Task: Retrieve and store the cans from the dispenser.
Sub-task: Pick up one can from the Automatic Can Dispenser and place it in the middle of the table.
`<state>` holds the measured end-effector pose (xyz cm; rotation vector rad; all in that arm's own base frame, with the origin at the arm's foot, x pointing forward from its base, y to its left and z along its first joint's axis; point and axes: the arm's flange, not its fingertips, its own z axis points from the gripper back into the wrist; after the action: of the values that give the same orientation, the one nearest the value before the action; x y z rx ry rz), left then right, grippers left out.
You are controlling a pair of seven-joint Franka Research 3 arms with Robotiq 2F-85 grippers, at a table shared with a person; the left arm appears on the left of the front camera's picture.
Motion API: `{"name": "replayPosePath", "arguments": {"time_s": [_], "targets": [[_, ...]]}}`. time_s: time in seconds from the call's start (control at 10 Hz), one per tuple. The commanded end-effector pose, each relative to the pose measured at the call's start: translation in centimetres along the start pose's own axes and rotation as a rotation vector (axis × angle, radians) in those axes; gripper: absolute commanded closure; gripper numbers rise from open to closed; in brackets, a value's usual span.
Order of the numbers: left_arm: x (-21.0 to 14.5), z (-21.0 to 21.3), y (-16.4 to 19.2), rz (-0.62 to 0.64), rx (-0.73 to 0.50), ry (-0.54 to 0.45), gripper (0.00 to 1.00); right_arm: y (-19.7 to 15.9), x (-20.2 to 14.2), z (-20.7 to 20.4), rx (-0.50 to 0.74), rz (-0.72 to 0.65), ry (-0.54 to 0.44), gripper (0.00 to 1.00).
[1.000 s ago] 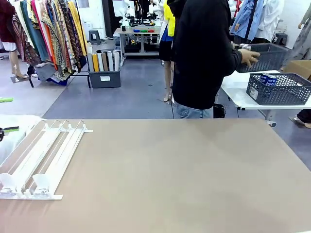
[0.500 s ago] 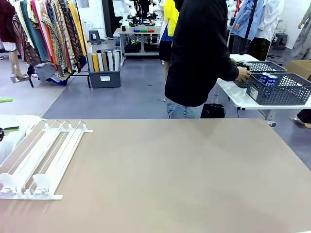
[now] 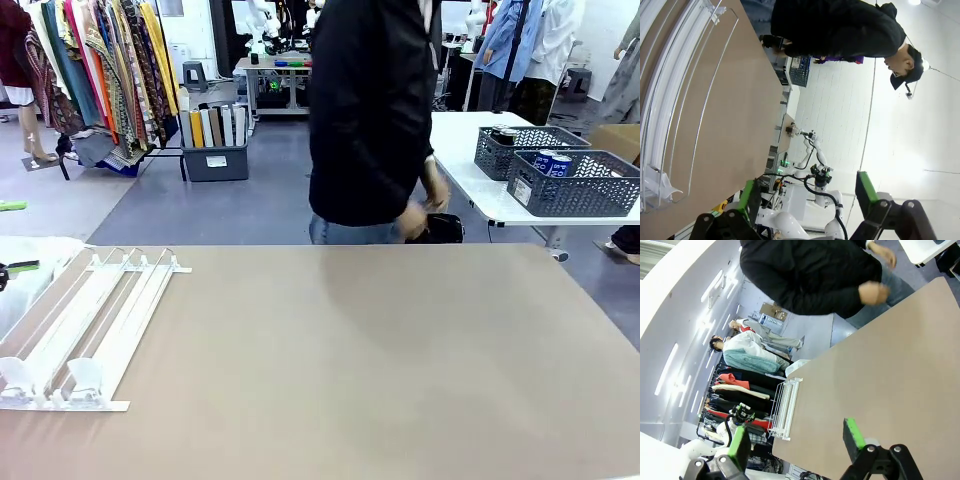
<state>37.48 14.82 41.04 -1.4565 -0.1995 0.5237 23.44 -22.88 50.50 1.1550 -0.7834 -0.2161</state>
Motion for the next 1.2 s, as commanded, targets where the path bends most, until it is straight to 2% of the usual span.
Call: {"name": "replayPosePath", "arguments": {"time_s": [0.0,1.1], "targets": [[-0.25,0.28,-0.27,0.004,0.016,0.001,0.0,0.09,0.32,-0.17,0.02,0.023,-0.021,0.0],[-0.25,0.28,-0.27,0.004,0.016,0.001,0.0,0.09,0.32,-0.17,0.02,0.023,-0.021,0.0]]}}
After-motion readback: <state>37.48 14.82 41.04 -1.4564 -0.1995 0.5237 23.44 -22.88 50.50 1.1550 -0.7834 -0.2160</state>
